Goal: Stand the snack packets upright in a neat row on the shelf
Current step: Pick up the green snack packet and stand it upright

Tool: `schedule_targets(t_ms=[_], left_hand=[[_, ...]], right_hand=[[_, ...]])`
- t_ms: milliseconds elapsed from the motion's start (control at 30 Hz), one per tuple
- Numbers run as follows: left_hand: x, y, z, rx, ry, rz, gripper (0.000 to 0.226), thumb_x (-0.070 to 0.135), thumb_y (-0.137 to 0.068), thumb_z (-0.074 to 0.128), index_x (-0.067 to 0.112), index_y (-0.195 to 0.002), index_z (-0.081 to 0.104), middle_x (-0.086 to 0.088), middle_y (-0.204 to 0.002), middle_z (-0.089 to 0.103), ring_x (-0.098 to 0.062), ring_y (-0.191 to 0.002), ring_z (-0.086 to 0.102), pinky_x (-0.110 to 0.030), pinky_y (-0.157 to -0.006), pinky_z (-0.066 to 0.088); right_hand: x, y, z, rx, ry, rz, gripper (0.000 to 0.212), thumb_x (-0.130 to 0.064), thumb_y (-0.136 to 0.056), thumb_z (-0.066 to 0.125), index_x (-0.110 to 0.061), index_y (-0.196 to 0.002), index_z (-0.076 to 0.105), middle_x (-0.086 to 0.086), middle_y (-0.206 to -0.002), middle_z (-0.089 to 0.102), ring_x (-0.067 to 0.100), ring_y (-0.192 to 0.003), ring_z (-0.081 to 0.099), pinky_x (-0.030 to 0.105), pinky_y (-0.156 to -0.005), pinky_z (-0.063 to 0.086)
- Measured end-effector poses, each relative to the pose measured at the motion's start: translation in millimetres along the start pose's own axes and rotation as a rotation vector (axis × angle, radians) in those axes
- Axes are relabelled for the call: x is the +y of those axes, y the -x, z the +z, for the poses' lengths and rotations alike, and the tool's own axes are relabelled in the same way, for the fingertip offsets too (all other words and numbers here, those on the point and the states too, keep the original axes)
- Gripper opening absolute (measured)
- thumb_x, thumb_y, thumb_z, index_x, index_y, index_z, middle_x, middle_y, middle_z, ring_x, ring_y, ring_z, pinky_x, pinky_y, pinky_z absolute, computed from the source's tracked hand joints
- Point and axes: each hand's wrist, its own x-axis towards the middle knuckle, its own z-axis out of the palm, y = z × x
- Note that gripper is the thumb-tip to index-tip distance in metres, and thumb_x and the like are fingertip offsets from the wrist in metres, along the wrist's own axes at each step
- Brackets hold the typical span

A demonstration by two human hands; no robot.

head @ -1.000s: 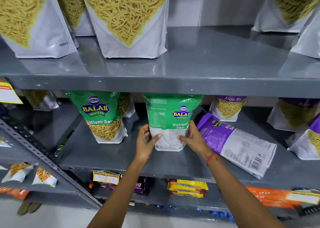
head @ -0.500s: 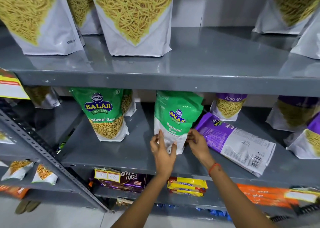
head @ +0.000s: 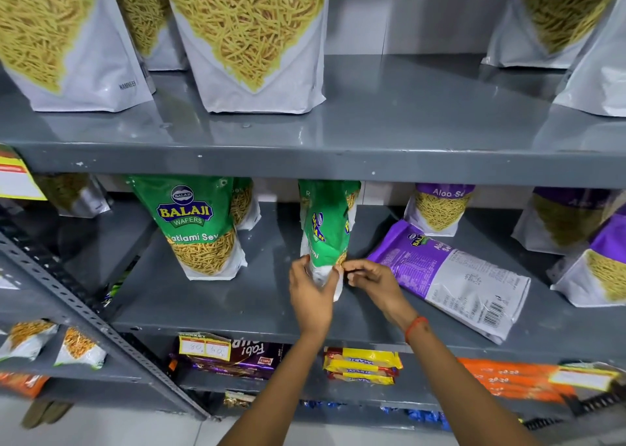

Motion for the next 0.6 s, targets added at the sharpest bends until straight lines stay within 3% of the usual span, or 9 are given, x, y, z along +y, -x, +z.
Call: schedule_targets(t_ms=[133, 200, 267, 333, 400, 500, 567, 600], left_hand=[[-11, -29, -26, -0.251, 0.055, -0.029, 0.036, 0.017, -0.071, 0.073, 0.014, -0.103, 0.056, -0.004, -0.094, 0.069, -0.017, -0.085, 0.062, -0.021, -0.072, 0.047], [-11, -48, -37, -0.429, 0.141, -0.091, 0.03, 0.01, -0.077, 0.066, 0.011, -0.104, 0.055, -0.008, -0.097, 0.065, -0.019, -0.092, 0.059, -0.03, -0.085, 0.049], [-10, -69, -46, -0.6, 0.18, -0.146, 0.03, -0.004, -0.086, 0.055, 0.013, -0.111, 0.054, -0.008, -0.113, 0.061, -0.021, -0.106, 0.056, -0.041, -0.1, 0.044], [-11, -85, -52, -0.697, 0.136, -0.197, 0.031, 0.001, -0.092, 0.049, 0.022, -0.114, 0.054, -0.004, -0.122, 0.059, -0.021, -0.114, 0.054, -0.039, -0.105, 0.041], [-13, -92, -54, -0.662, 0.095, -0.285, 0.028, 0.011, -0.095, 0.046, 0.023, -0.118, 0.055, -0.004, -0.122, 0.06, -0.021, -0.114, 0.053, -0.04, -0.104, 0.04], [-21, -79, -45, -0.437, 0.164, -0.332, 0.033, 0.013, -0.096, 0.046, 0.01, -0.128, 0.051, -0.007, -0.119, 0.059, -0.02, -0.106, 0.053, -0.037, -0.093, 0.045], [-28, -61, -38, -0.277, 0.214, -0.281, 0.03, 0.01, -0.096, 0.046, 0.004, -0.124, 0.051, -0.011, -0.122, 0.059, -0.024, -0.11, 0.055, -0.039, -0.095, 0.046], [-32, -52, -35, -0.255, 0.24, -0.257, 0.026, 0.006, -0.095, 0.045, 0.003, -0.12, 0.053, -0.011, -0.119, 0.06, -0.023, -0.108, 0.056, -0.034, -0.091, 0.049]], right_hand=[[-11, -23, -8, 0.112, 0.066, -0.008, 0.048, 0.017, -0.079, 0.056, -0.002, -0.123, 0.05, 0.01, -0.113, 0.056, 0.02, -0.103, 0.054, 0.031, -0.091, 0.045], [-14, -32, -10, 0.053, 0.069, 0.023, 0.065, 0.018, -0.077, 0.056, -0.004, -0.135, 0.036, 0.006, -0.122, 0.049, 0.02, -0.115, 0.047, 0.033, -0.097, 0.043], [-16, -39, -11, -0.054, 0.074, 0.069, 0.076, 0.016, -0.076, 0.059, -0.008, -0.141, 0.027, 0.003, -0.125, 0.047, 0.018, -0.117, 0.046, 0.023, -0.092, 0.047], [-16, -42, -11, -0.14, 0.119, 0.093, 0.081, 0.012, -0.076, 0.063, -0.013, -0.142, 0.023, -0.002, -0.126, 0.046, 0.013, -0.115, 0.047, 0.009, -0.078, 0.048], [-16, -44, -12, -0.171, 0.158, 0.106, 0.083, 0.008, -0.076, 0.065, -0.015, -0.143, 0.022, -0.009, -0.125, 0.046, 0.01, -0.115, 0.046, 0.007, -0.075, 0.046], [-15, -43, -14, -0.141, 0.174, 0.094, 0.079, 0.006, -0.074, 0.069, -0.014, -0.138, 0.029, -0.016, -0.11, 0.05, 0.002, -0.101, 0.052, 0.0, -0.065, 0.046], [-16, -41, -13, -0.124, 0.22, 0.063, 0.073, 0.004, -0.072, 0.073, -0.011, -0.132, 0.035, -0.007, -0.111, 0.053, 0.004, -0.1, 0.053, 0.002, -0.07, 0.047], [-16, -40, -13, -0.112, 0.26, 0.047, 0.071, 0.001, -0.07, 0.075, -0.009, -0.129, 0.038, 0.001, -0.117, 0.053, 0.01, -0.104, 0.055, 0.008, -0.079, 0.05]])
